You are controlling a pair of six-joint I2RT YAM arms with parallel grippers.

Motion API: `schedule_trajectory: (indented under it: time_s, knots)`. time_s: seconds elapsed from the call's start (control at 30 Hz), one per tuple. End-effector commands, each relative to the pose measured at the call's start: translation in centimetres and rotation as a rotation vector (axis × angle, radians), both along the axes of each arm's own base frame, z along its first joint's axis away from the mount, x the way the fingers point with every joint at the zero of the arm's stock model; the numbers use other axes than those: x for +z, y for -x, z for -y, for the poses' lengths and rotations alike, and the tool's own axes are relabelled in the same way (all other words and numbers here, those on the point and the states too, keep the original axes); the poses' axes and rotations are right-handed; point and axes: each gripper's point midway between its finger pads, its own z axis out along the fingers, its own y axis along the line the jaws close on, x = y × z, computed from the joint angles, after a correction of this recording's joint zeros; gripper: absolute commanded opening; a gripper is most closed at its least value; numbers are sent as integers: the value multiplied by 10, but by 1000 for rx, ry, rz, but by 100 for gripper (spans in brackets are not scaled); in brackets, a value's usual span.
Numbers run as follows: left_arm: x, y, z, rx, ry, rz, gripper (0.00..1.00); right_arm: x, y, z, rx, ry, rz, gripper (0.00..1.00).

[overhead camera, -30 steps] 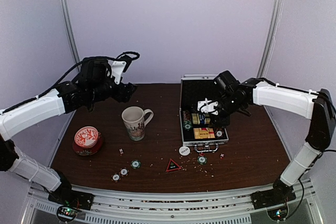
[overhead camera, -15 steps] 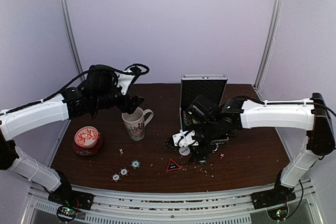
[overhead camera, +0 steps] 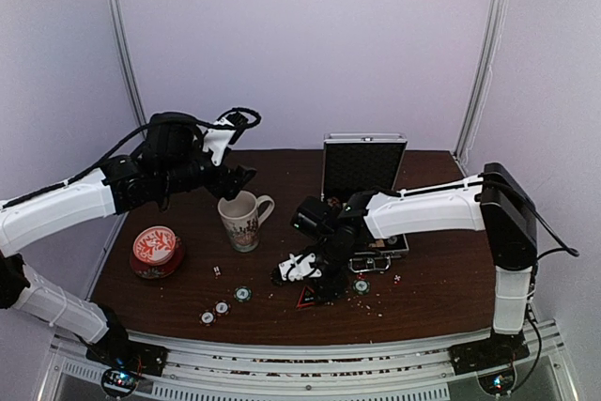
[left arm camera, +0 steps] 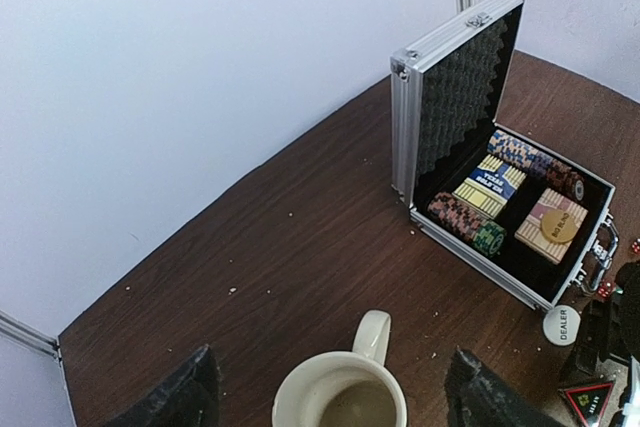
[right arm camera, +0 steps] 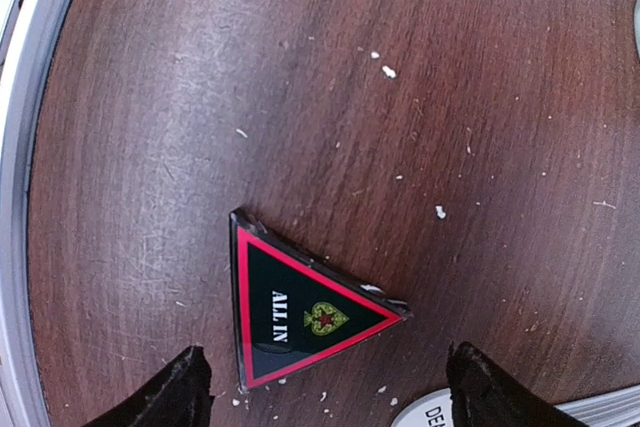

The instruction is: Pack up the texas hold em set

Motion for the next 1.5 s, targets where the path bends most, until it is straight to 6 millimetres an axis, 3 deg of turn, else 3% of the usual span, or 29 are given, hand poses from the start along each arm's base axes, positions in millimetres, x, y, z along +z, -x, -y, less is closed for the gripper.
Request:
schedule_trajectory:
  time_s: [0.0,0.6,0.97,1.2,1.33,1.47]
  knots:
    - [19,-1,-3,19,45,41,79,-3,7,-8,7,3,-41,81]
    - [18,-1,-2,12,42,36,79,-19,10,-13,-14,41,-88,66]
    - [18,-1,-2,12,41,35,79,-25,6,-11,-46,69,-74,70]
    - [17,-1,-3,13,40,34,79,-30,5,-10,-55,82,-78,66]
    - [17,-1,-2,12,39,34,79,-27,5,-10,-56,82,-78,61]
    - [16,-1,-2,10,38,31,79,-12,5,-12,-60,59,-73,57]
